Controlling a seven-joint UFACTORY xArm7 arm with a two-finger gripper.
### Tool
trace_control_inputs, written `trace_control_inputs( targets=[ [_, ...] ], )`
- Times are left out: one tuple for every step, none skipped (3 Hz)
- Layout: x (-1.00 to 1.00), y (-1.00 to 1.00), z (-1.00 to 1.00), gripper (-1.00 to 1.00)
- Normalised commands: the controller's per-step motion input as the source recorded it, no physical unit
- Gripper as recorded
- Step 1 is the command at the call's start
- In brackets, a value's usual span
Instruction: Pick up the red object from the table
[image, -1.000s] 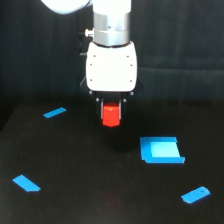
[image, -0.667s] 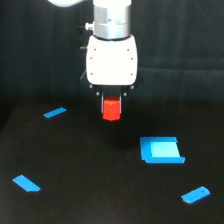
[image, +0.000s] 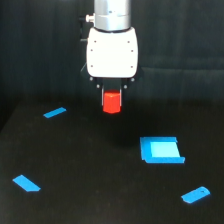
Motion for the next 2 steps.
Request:
trace_control_inputs(
  targets=[
    [-0.02, 0.03, 0.14, -0.97],
    [-0.05, -0.01, 0.01, -0.97]
  ],
)
